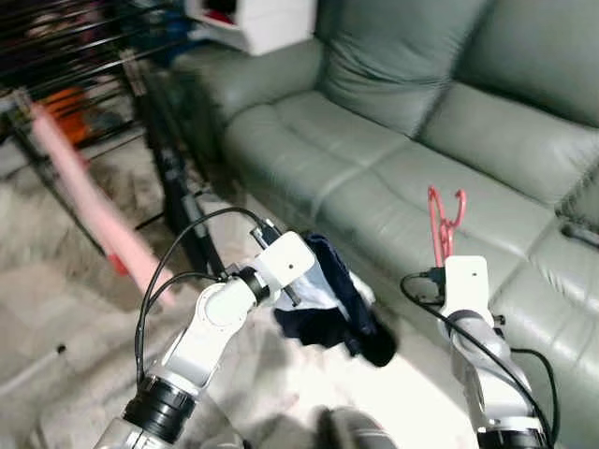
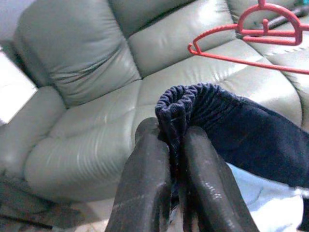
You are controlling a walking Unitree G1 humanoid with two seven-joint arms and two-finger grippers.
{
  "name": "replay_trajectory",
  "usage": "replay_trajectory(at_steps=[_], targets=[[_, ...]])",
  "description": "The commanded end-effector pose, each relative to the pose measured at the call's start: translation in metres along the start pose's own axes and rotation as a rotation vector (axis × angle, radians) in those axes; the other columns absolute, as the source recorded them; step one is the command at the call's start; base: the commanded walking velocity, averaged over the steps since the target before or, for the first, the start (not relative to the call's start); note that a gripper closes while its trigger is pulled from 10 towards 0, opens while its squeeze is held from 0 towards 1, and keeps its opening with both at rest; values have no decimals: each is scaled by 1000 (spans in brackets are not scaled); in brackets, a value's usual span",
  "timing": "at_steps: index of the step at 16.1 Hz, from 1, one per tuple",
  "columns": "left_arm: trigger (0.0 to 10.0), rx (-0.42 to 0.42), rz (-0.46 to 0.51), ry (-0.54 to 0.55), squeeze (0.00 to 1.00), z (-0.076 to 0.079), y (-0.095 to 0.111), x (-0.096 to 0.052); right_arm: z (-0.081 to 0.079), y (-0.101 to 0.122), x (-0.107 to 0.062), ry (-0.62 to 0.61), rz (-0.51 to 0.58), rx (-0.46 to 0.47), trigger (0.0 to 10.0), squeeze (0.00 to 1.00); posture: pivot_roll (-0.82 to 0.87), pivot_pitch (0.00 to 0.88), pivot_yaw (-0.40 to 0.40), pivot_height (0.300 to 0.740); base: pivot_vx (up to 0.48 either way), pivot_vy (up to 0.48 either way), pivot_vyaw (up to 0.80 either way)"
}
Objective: Hang hanger
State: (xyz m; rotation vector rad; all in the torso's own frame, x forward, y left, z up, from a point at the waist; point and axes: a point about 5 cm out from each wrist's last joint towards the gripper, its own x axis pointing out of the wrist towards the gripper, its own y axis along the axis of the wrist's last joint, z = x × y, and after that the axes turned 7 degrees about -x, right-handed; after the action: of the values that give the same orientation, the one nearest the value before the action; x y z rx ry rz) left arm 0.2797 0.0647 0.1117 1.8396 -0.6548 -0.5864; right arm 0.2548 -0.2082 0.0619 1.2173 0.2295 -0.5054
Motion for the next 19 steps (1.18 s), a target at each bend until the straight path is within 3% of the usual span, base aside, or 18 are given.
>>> replay_trajectory(at_steps=[1, 3, 4, 5, 6, 10, 15, 19], targets=[[10000, 5, 26, 10, 0, -3, 6, 2, 1, 3, 1, -7, 7, 0, 10000, 0, -12, 50, 40, 740, 0, 0, -800], [10000, 5, 27, 9, 0, -2, 6, 2, 1, 3, 1, -7, 4, 1, 10000, 0, -12, 50, 40, 740, 0, 0, -800], [10000, 112, -39, 176, 0, -53, 3, 11, 5, 20, 6, 66, 104, -70, 10000, 0, -43, 26, 54, 740, 0, 0, 0], [10000, 204, -76, 392, 0, -118, 14, 14, 10, 40, 10, 160, 218, -163, 10000, 0, -43, 26, 54, 740, 0, 0, 0], [10000, 215, -74, 411, 0, -127, 18, 15, 11, 45, 11, 187, 247, -195, 10000, 0, -46, 28, 55, 740, 0, 0, 0], [10000, 140, -71, 379, 0, -113, 11, 15, -2, 47, 5, 224, 282, -198, 10000, 0, -45, 26, 54, 740, 0, 0, 242], [10000, 140, -71, 423, 0, -122, 4, 17, 1, 51, 7, 262, 301, -159, 10000, 0, -44, 28, 53, 740, 0, 0, 0], [10000, 147, -83, 481, 0, -133, 4, 15, 5, 60, 5, 410, 323, -246, 10000, 0, -54, 36, 59, 740, 0, 0, 0]])
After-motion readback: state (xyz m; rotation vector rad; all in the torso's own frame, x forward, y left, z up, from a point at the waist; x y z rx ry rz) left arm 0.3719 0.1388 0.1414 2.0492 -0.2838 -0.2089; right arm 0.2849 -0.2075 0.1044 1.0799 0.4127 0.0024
